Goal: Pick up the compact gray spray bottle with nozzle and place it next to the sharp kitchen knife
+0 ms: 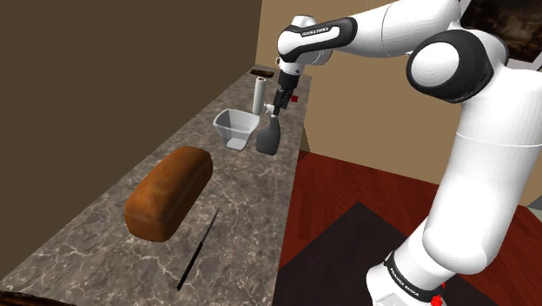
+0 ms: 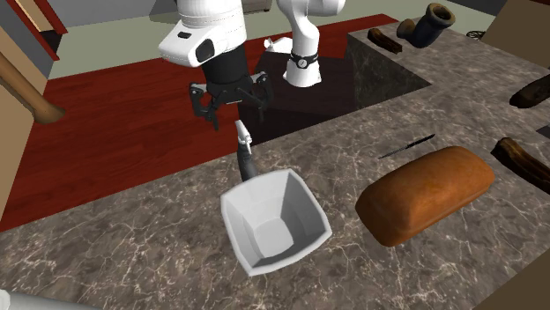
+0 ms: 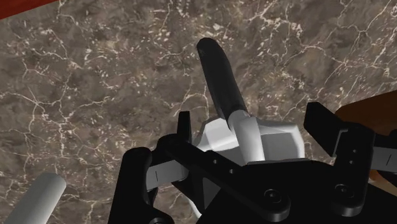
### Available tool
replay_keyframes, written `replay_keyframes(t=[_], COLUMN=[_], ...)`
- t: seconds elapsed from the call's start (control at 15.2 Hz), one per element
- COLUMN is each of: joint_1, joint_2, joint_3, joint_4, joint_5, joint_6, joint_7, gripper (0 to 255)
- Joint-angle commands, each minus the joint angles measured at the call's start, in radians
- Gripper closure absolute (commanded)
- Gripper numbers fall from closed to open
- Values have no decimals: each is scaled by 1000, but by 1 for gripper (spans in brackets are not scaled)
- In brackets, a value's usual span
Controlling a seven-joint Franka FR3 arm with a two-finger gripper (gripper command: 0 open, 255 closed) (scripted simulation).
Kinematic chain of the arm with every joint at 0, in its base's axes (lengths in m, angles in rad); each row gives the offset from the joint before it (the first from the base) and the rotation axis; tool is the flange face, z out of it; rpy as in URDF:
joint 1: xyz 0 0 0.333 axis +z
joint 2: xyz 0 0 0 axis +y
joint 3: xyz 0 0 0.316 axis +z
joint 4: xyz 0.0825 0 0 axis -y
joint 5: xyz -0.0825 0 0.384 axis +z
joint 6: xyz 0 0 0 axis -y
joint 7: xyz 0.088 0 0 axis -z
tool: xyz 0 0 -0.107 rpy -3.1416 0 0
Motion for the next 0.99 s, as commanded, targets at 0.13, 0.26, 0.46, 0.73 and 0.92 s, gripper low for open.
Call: replay_keyframes(t=[0.13, 0.26, 0.46, 0.73, 0.92], joint_1=[1, 1, 1, 1, 1], joint_2=[8, 8, 8, 8, 8], joint_3=[1, 1, 1, 1, 1], joint_4=[-24, -24, -24, -24, -24], joint_5=[2, 2, 2, 2, 2], joint_6=[33, 32, 32, 32, 32], joint_7=[-3, -3, -3, -3, -3], gripper=[0, 0, 0, 255, 255])
